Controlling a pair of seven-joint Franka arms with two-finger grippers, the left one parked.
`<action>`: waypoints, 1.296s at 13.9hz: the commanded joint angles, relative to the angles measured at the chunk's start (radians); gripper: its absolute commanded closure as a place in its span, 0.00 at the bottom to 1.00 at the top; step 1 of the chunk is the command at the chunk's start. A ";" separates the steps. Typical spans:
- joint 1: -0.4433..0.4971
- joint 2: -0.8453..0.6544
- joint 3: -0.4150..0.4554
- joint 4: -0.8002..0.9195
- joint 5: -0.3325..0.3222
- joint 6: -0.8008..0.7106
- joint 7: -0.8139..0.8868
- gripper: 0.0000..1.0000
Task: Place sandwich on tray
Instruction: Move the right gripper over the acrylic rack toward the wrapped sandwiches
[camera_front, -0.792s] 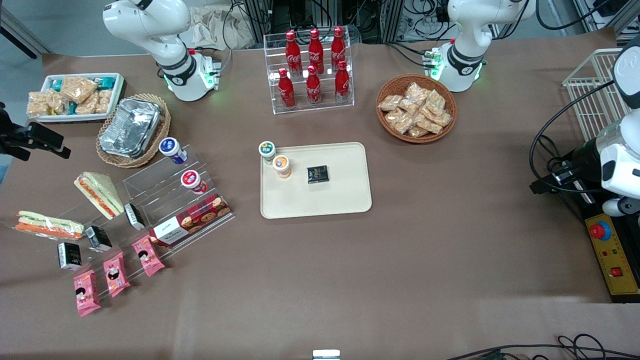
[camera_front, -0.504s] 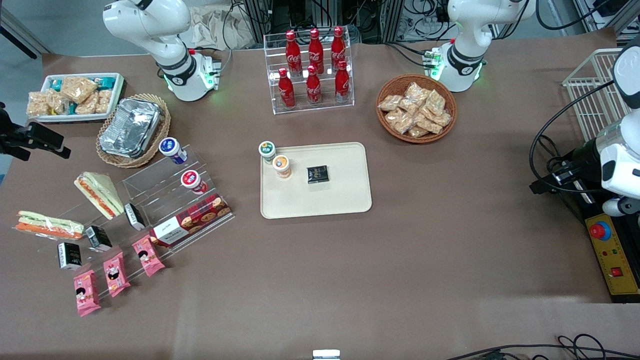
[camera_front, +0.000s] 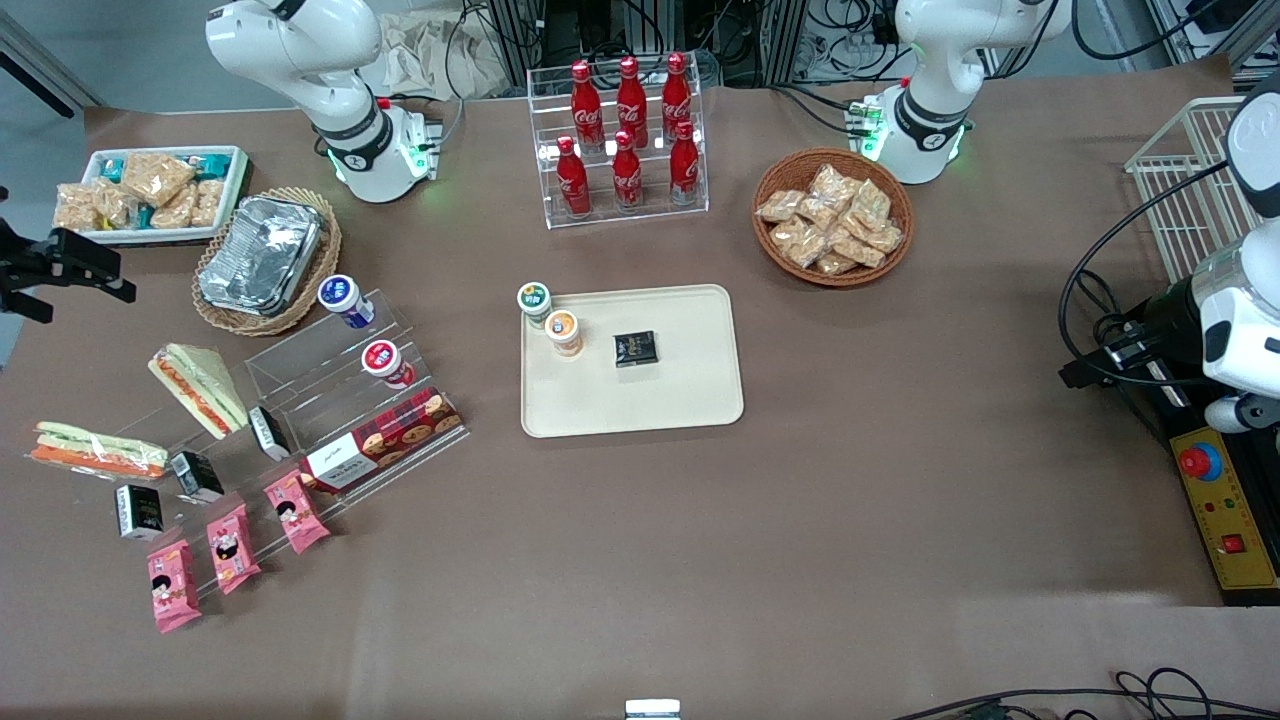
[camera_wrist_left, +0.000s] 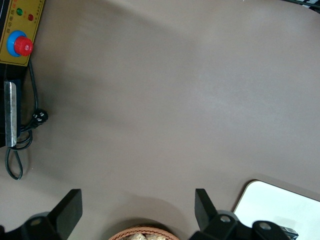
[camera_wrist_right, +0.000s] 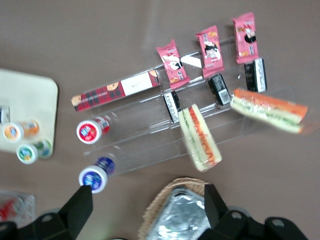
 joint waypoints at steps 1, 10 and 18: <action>-0.055 0.035 -0.004 0.008 0.012 0.010 -0.274 0.01; -0.193 0.183 -0.004 0.021 -0.082 0.179 -0.916 0.01; -0.277 0.332 -0.003 0.021 -0.073 0.313 -1.070 0.01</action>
